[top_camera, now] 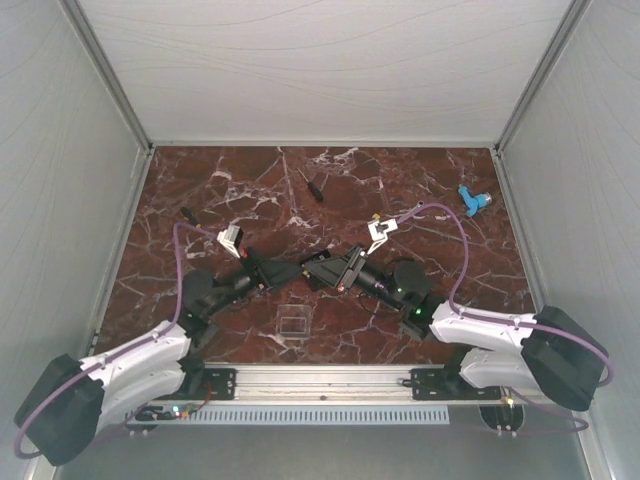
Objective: Snap on the fuse box
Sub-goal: Pick up the fuse from the center of the board, then install the fuse at the fuse box base.
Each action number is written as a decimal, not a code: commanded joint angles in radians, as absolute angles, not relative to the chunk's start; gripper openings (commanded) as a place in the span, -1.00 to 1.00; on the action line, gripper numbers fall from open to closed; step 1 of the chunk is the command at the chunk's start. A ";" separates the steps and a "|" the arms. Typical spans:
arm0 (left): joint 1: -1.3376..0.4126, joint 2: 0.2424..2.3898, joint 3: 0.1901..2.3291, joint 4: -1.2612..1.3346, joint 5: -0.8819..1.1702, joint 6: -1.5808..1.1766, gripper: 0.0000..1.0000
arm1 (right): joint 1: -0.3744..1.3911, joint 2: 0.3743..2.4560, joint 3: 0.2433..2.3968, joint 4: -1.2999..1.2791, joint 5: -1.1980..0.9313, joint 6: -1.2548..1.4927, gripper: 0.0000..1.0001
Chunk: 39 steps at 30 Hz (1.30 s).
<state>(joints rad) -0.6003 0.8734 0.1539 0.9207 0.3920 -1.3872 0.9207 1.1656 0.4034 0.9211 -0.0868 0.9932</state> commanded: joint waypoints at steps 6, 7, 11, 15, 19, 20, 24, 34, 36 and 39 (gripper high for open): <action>-0.610 0.928 0.145 1.105 0.392 -1.419 -0.96 | 0.898 1.170 0.432 0.961 -0.130 0.993 -1.00; -0.611 0.928 0.142 1.103 0.390 -1.413 -0.90 | 0.891 1.170 0.439 0.944 -0.144 0.990 -1.00; -0.607 0.900 0.137 1.006 0.361 -1.354 -0.67 | 0.842 1.174 0.481 0.832 -0.220 0.962 -1.00; -0.577 0.863 0.160 0.800 0.344 -1.235 -0.48 | 0.784 1.183 0.538 0.670 -0.293 0.897 -1.00; -0.517 0.871 0.207 0.615 0.350 -1.094 -0.36 | 0.735 1.206 0.605 0.495 -0.326 0.804 -1.00; -0.495 0.883 0.214 0.596 0.356 -1.063 -0.33 | 0.727 1.216 0.626 0.450 -0.332 0.767 -1.00; -0.435 0.960 0.267 0.514 0.364 -0.948 -0.23 | 0.712 1.287 0.721 0.277 -0.334 0.646 -1.00; -0.323 1.297 0.430 0.478 0.498 -0.783 0.11 | 0.726 1.493 0.999 -0.142 -0.251 0.395 -1.00; -0.314 1.357 0.433 0.517 0.555 -0.797 0.16 | 0.745 1.533 1.049 -0.210 -0.209 0.353 -1.00; -0.313 1.425 0.427 0.569 0.597 -0.816 0.20 | 0.774 1.593 1.114 -0.293 -0.154 0.304 -1.00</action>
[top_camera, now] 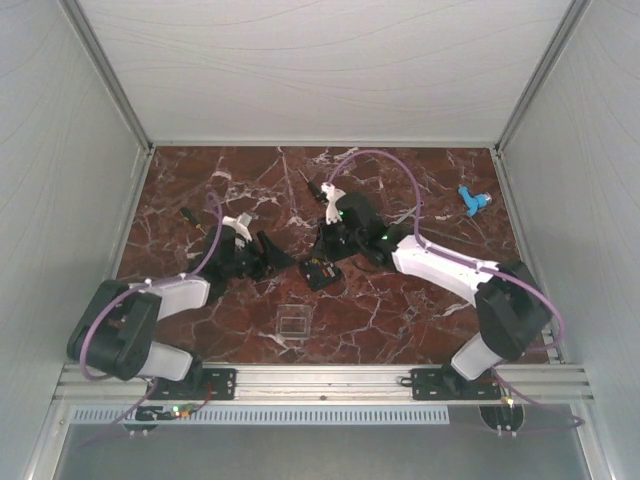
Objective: Snap on the fuse box
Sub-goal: Install the fuse at the fuse box base.
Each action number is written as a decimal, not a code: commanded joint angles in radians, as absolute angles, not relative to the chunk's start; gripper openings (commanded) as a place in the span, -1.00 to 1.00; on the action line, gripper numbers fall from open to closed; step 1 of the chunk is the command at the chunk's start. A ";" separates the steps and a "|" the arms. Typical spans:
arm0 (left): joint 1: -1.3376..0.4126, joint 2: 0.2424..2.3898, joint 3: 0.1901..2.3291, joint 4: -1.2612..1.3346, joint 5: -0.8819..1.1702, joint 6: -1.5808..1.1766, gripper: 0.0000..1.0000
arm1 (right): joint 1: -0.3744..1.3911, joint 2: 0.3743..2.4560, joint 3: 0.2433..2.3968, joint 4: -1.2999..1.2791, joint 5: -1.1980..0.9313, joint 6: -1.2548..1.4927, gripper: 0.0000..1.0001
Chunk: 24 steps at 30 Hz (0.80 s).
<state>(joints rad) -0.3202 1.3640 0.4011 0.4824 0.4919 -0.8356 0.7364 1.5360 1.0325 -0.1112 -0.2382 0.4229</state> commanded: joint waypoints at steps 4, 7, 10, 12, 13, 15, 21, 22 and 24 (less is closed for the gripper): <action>-0.313 1.492 0.428 0.617 0.637 -0.830 0.22 | 0.806 1.671 1.189 -0.377 -0.106 0.259 -1.00; -0.313 1.539 0.437 0.641 0.656 -0.833 0.18 | 0.827 1.726 1.238 -0.435 -0.075 0.237 -1.00; -0.313 1.589 0.440 0.688 0.696 -0.850 0.11 | 0.839 1.770 1.275 -0.472 -0.061 0.224 -1.00; -0.313 1.625 0.440 0.717 0.719 -0.868 0.08 | 0.842 1.799 1.296 -0.491 -0.057 0.220 -1.00; -0.313 1.640 0.439 0.732 0.732 -0.877 0.07 | 0.844 1.810 1.307 -0.499 -0.056 0.219 -1.00; -0.313 1.675 0.433 0.774 0.749 -0.899 0.04 | 0.847 1.830 1.324 -0.512 -0.049 0.218 -1.00; -0.314 1.774 0.426 0.899 0.789 -0.971 -0.10 | 0.853 1.874 1.358 -0.534 -0.023 0.223 -1.00; -0.315 1.788 0.428 0.910 0.790 -0.981 -0.12 | 0.853 1.878 1.361 -0.533 -0.020 0.225 -1.00; -0.316 1.811 0.432 0.926 0.794 -0.998 -0.15 | 0.853 1.888 1.368 -0.536 -0.018 0.227 -1.00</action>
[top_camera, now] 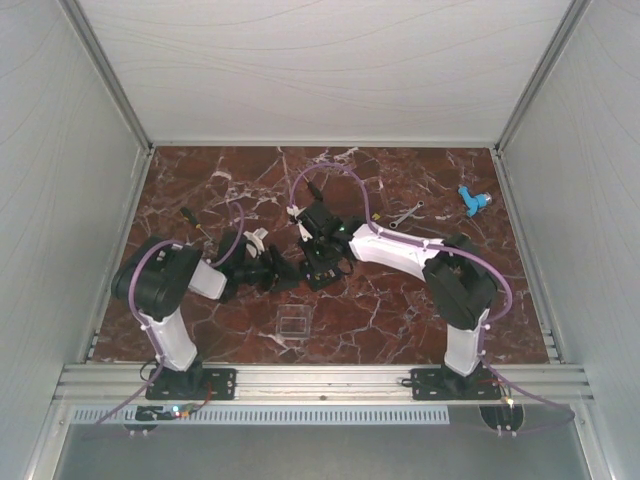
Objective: Snap on the fuse box
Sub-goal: Install the fuse at the fuse box base.
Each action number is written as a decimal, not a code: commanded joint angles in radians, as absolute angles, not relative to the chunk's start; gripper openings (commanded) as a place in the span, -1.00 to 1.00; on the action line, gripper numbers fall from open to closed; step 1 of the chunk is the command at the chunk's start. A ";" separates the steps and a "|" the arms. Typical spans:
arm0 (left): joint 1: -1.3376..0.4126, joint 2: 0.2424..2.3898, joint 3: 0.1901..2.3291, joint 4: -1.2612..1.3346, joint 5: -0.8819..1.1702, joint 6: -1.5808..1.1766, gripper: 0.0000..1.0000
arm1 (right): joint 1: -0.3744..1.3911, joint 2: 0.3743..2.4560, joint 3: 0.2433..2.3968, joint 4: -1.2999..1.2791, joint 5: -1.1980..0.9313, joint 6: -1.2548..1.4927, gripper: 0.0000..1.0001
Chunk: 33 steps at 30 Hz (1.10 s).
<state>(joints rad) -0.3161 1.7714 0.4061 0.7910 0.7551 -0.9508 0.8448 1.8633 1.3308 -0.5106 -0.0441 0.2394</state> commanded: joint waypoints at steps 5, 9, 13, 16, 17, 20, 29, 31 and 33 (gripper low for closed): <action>-0.322 1.854 0.442 0.946 0.797 -1.021 -0.27 | 0.852 1.913 1.388 -0.549 -0.027 0.229 -1.00; -0.331 1.877 0.451 0.946 0.789 -1.030 -0.32 | 0.856 1.930 1.399 -0.565 -0.024 0.227 -1.00; -0.344 1.896 0.460 0.936 0.775 -1.034 -0.36 | 0.867 1.940 1.413 -0.589 0.009 0.220 -1.00; -0.355 1.906 0.466 0.918 0.756 -1.033 -0.40 | 0.874 1.943 1.423 -0.603 0.035 0.215 -1.00; -0.357 1.909 0.468 0.911 0.749 -1.032 -0.42 | 0.877 1.944 1.426 -0.606 0.040 0.215 -1.00; -0.362 1.915 0.467 0.897 0.730 -1.032 -0.47 | 0.879 1.941 1.430 -0.609 0.045 0.213 -1.00; -0.364 1.928 0.469 0.861 0.698 -1.026 -0.63 | 0.880 1.940 1.435 -0.612 0.055 0.213 -1.00; -0.364 1.931 0.470 0.861 0.700 -1.026 -0.64 | 0.880 1.946 1.436 -0.615 0.055 0.212 -1.00; -0.364 1.933 0.468 0.861 0.700 -1.026 -0.65 | 0.880 1.953 1.439 -0.613 0.054 0.212 -1.00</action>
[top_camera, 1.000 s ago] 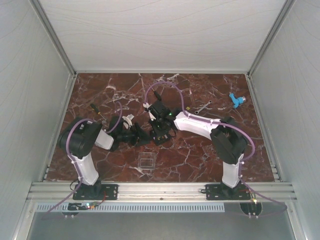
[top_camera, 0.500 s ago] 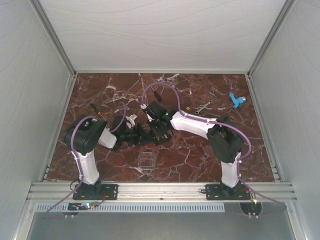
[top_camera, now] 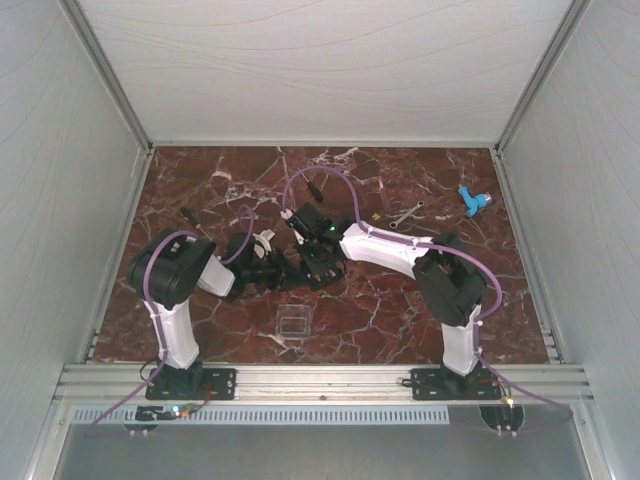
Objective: Snap on the fuse box
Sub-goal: Install the fuse at the fuse box base.
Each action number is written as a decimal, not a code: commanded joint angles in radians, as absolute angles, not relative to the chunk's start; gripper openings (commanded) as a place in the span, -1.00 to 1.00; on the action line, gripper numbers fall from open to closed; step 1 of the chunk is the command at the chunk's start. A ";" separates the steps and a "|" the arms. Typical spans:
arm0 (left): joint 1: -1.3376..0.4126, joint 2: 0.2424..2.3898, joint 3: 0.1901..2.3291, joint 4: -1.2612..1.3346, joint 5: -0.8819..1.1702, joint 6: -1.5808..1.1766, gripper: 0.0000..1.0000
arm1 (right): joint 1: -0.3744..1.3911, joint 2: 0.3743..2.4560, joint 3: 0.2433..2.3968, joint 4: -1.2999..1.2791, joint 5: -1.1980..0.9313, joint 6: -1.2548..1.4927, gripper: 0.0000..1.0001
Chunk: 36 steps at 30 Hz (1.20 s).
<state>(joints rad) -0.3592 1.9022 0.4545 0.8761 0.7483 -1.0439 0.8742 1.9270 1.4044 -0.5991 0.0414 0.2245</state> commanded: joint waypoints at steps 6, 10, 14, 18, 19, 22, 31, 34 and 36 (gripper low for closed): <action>-0.364 1.934 0.468 0.858 0.698 -1.025 -0.67 | 0.884 1.977 1.450 -0.611 0.048 0.216 -1.00; -0.365 1.934 0.468 0.856 0.698 -1.024 -0.68 | 0.885 1.987 1.459 -0.617 0.063 0.221 -0.97; -0.367 1.934 0.468 0.856 0.698 -1.023 -0.68 | 0.889 1.974 1.459 -0.619 0.074 0.221 -0.71; -0.371 1.933 0.468 0.856 0.697 -1.025 -0.68 | 0.898 1.944 1.452 -0.610 0.094 0.219 -0.59; -0.372 1.933 0.467 0.857 0.696 -1.025 -0.68 | 0.899 1.936 1.450 -0.608 0.097 0.219 -0.57; -0.374 1.935 0.467 0.858 0.698 -1.026 -0.69 | 0.905 1.916 1.448 -0.606 0.108 0.222 -0.56; -0.379 1.931 0.465 0.859 0.694 -1.026 -0.69 | 0.910 1.898 1.433 -0.628 0.142 0.238 -0.58; -0.379 1.930 0.466 0.860 0.695 -1.026 -0.69 | 0.911 1.892 1.424 -0.627 0.146 0.242 -0.58; -0.380 1.930 0.467 0.859 0.695 -1.026 -0.69 | 0.910 1.895 1.422 -0.631 0.148 0.244 -0.61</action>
